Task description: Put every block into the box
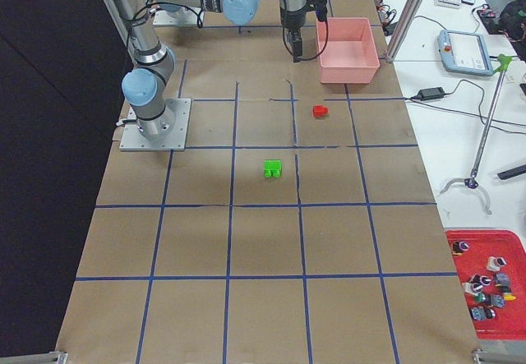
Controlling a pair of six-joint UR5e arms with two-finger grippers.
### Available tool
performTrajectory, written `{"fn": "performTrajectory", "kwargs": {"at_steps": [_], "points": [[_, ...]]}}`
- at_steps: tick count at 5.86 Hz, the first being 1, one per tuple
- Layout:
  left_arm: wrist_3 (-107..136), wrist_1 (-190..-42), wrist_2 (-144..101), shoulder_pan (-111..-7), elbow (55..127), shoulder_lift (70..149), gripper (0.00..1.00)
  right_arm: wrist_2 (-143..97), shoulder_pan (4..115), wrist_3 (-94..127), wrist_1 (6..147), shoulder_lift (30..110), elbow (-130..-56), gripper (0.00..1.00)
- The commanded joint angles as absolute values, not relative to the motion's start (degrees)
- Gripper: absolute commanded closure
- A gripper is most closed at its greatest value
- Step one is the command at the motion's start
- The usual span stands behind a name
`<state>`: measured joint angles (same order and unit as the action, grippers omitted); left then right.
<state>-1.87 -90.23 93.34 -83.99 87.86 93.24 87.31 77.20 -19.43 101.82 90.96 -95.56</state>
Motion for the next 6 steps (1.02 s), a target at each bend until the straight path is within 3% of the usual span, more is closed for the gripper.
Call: {"fn": "performTrajectory", "kwargs": {"at_steps": [1,3,4,6], "points": [[-15.64,-90.09,95.28,-71.1,89.98,93.25,0.0,88.93,70.26,-25.65,102.13,90.61,-97.11,0.0],[-37.88,-83.29,95.36,-57.02,94.55,93.6,0.0,88.42,65.67,-31.51,104.74,88.69,-100.88,0.0],[-46.23,-80.88,95.36,-53.13,96.14,94.65,0.0,88.51,64.44,-34.08,113.21,86.51,-103.6,0.0],[-63.81,-80.77,94.75,-52.82,97.29,95.44,0.0,88.33,57.78,-35.59,115.66,83.07,-106.08,0.0]]}}
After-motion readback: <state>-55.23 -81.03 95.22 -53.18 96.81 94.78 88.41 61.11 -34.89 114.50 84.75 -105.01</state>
